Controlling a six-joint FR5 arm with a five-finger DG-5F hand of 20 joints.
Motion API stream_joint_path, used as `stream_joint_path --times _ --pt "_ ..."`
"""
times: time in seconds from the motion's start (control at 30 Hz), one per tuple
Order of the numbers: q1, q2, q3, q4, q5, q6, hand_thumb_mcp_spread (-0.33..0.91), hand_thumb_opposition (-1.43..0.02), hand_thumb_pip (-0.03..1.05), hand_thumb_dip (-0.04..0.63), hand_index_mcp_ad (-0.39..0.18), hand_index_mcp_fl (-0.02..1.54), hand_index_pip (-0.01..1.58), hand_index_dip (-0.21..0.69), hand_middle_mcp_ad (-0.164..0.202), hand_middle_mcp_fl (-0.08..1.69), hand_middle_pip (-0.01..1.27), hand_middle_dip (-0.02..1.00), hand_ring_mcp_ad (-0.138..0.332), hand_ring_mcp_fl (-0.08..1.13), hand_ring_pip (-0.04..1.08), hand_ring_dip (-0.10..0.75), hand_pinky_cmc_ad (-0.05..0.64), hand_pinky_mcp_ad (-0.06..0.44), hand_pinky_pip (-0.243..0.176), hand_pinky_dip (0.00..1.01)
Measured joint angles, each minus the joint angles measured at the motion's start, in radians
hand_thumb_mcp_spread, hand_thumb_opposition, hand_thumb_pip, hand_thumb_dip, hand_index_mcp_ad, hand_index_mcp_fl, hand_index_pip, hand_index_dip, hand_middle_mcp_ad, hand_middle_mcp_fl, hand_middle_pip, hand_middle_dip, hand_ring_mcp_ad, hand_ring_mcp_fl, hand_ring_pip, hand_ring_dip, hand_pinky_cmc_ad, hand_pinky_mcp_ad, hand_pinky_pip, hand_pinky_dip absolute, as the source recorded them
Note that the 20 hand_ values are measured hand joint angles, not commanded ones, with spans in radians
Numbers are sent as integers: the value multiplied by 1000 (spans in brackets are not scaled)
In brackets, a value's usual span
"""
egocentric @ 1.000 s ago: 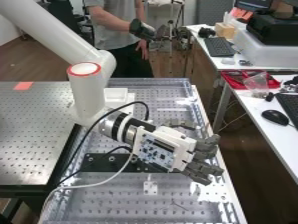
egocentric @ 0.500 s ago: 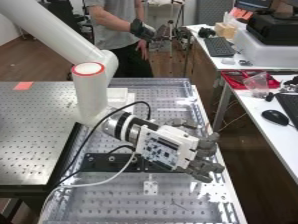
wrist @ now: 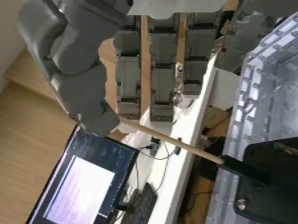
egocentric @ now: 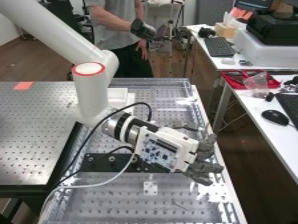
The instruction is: Grab the chopstick and place it in the clear container
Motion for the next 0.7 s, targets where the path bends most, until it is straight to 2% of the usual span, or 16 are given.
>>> stream_joint_path --times 0.17,0.27,0.7 --pt "1 -3 7 -2 0 -3 469 -796 700 291 -58 440 1213 -44 93 592 679 576 115 417 79 358 328 223 -21 176" --pt "1 -5 11 -5 2 -4 473 -796 700 290 -61 443 1215 -44 82 592 686 576 99 428 75 367 344 225 -17 176" --pt "-9 -12 23 -17 -2 -15 487 -796 675 276 -72 459 1250 -44 84 613 695 592 96 461 73 380 360 223 -17 176"
